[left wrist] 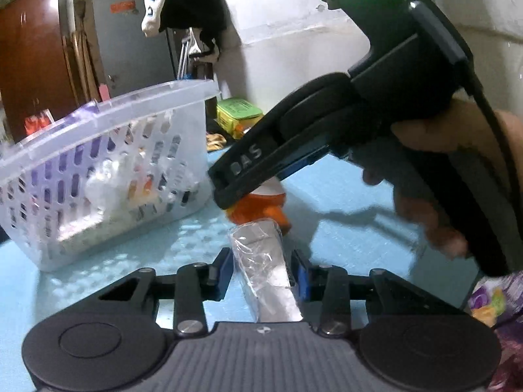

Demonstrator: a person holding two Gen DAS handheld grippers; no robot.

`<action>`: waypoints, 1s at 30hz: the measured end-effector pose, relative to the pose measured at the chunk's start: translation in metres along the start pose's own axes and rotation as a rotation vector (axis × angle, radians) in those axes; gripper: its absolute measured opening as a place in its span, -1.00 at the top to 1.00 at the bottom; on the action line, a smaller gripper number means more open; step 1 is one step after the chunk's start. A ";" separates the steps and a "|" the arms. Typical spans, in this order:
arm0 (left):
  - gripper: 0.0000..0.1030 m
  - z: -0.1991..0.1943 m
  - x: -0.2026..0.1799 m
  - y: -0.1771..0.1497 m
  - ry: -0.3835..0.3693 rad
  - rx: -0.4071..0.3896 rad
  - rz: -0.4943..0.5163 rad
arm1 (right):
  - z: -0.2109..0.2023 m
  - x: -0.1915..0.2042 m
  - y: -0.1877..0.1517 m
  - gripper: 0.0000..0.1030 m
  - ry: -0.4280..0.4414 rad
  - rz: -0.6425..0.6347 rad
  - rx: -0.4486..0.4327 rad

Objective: Organize objects
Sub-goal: 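Grasp the silver foil packet with the left tool while the right tool grasps the orange-and-white bottle, then lift the foil packet and bottle and open both tools over the basket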

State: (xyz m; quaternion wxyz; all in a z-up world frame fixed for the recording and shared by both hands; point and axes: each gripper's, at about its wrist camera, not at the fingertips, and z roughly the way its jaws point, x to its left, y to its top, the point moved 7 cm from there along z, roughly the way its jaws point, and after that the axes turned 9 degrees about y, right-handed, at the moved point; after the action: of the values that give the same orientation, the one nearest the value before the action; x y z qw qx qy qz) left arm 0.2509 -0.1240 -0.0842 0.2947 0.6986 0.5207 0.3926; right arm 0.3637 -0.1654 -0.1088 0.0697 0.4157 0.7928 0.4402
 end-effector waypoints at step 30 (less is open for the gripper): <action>0.19 -0.126 0.187 0.101 0.220 -0.377 -0.229 | -0.115 0.103 0.101 -0.09 0.000 -0.356 -0.492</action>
State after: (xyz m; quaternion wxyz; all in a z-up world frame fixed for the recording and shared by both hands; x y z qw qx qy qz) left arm 0.2210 0.0270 0.1093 0.4040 0.5206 0.5428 0.5207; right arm 0.3027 -0.1382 0.0632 0.2442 0.2409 0.7227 0.6001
